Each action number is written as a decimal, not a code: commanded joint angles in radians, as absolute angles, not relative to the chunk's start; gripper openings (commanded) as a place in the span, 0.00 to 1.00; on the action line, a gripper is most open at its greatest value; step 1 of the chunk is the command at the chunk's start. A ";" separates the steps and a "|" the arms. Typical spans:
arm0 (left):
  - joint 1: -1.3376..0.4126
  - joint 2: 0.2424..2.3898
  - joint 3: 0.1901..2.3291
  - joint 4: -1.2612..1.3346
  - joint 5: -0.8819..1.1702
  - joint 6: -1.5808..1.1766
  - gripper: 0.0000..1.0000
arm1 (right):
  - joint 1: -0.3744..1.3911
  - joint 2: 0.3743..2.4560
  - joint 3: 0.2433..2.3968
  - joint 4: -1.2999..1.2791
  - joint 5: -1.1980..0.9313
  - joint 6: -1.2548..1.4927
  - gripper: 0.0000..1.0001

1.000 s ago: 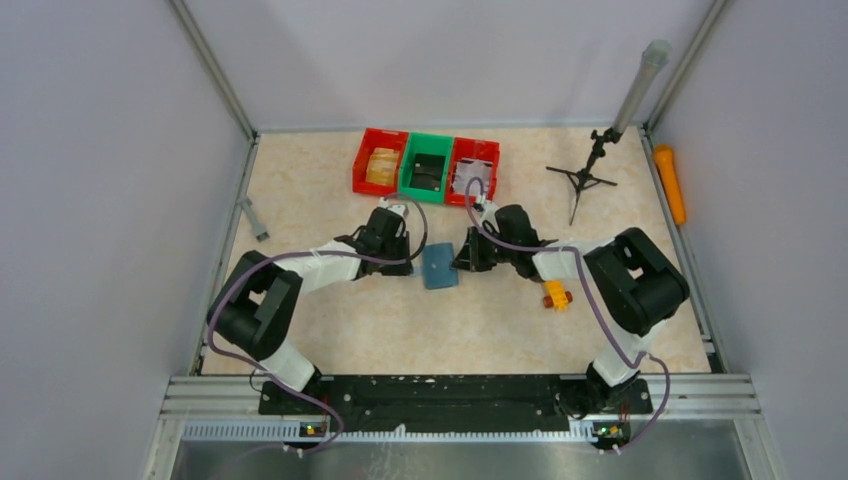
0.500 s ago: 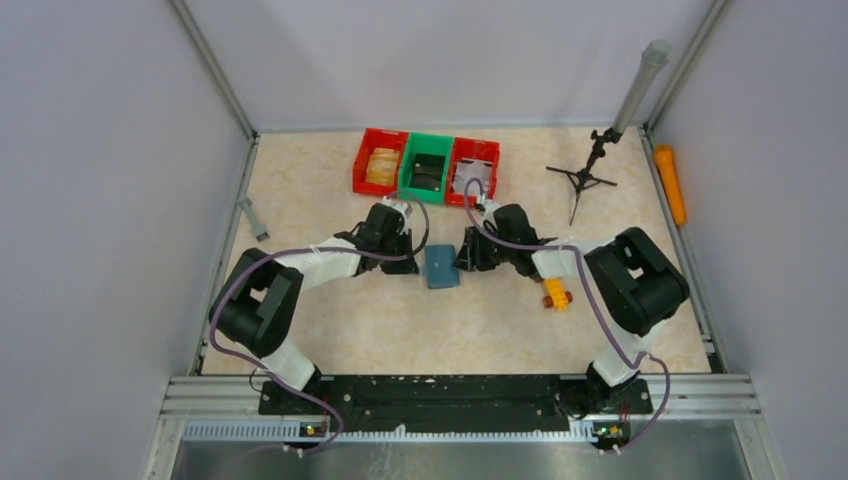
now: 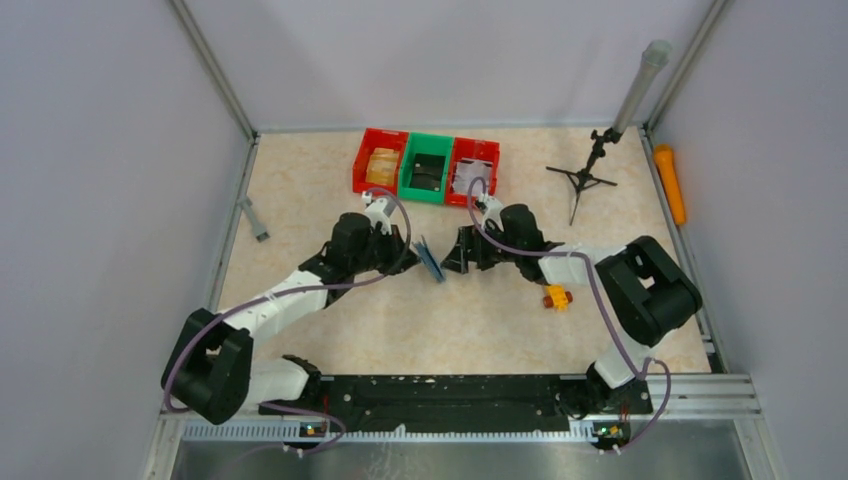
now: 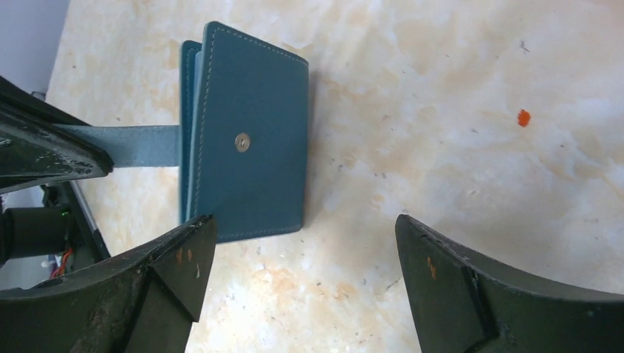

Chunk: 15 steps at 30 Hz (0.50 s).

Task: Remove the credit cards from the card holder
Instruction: Open the card holder at the center of the board.

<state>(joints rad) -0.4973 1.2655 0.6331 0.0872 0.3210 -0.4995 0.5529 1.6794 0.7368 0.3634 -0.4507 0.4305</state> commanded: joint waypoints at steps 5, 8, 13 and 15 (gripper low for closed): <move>-0.495 1.341 0.672 0.137 0.370 -0.492 0.00 | 0.558 1.626 0.723 0.460 -0.512 0.420 0.93; -0.494 1.396 0.709 0.092 0.357 -0.484 0.00 | 0.558 1.633 0.724 0.468 -0.515 0.429 0.90; -0.495 1.416 0.726 0.062 0.337 -0.474 0.00 | 0.559 1.641 0.729 0.469 -0.523 0.433 0.81; -0.494 1.398 0.711 0.088 0.359 -0.474 0.00 | 0.560 1.646 0.735 0.458 -0.525 0.427 0.81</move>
<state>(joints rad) -0.4973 1.4227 0.6815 0.0505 0.3397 -0.4931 0.5541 1.6646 0.7326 0.4229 -0.5014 0.4324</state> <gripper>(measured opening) 0.027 0.815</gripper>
